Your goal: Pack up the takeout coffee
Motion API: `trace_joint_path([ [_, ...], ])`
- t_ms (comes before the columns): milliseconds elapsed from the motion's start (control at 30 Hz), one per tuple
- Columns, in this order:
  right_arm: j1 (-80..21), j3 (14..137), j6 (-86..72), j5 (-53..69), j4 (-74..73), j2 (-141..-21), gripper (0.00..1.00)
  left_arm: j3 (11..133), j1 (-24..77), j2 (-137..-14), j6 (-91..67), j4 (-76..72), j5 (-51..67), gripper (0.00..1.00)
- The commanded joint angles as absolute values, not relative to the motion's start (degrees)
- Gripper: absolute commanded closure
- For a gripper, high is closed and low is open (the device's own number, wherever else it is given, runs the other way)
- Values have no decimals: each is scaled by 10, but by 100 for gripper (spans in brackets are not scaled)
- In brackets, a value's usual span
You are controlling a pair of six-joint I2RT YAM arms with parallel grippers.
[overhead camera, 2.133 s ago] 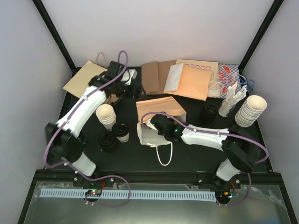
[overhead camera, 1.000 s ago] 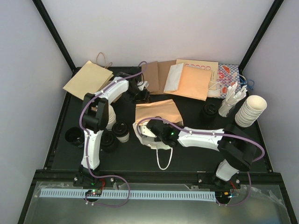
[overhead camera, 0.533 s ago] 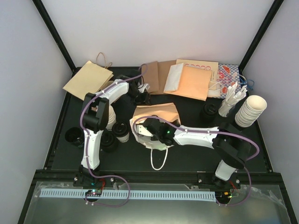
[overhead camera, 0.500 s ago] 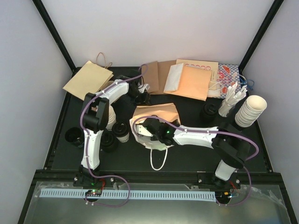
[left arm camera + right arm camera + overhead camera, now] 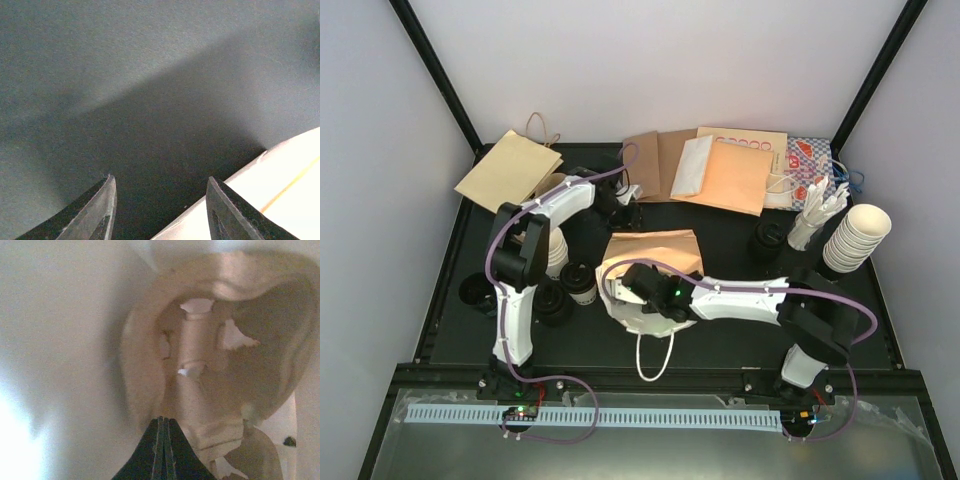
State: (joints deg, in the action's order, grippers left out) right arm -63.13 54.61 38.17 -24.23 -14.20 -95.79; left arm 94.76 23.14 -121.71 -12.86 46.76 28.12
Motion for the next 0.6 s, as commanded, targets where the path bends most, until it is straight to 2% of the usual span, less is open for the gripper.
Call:
trace_joint_path([
  [0,-662,527,341,-257,-162,-933,99,940,254,-1180,-128,473,263,49],
  [200,-674,522,317,-268,-166,-943,99,917,259,-1151,-132,447,258,47],
  [400,-673,515,310,-267,-160,-950,99,890,260,-1123,-129,424,241,31],
  [567,-673,515,313,-270,-151,-964,99,899,260,-1155,-125,446,248,33],
])
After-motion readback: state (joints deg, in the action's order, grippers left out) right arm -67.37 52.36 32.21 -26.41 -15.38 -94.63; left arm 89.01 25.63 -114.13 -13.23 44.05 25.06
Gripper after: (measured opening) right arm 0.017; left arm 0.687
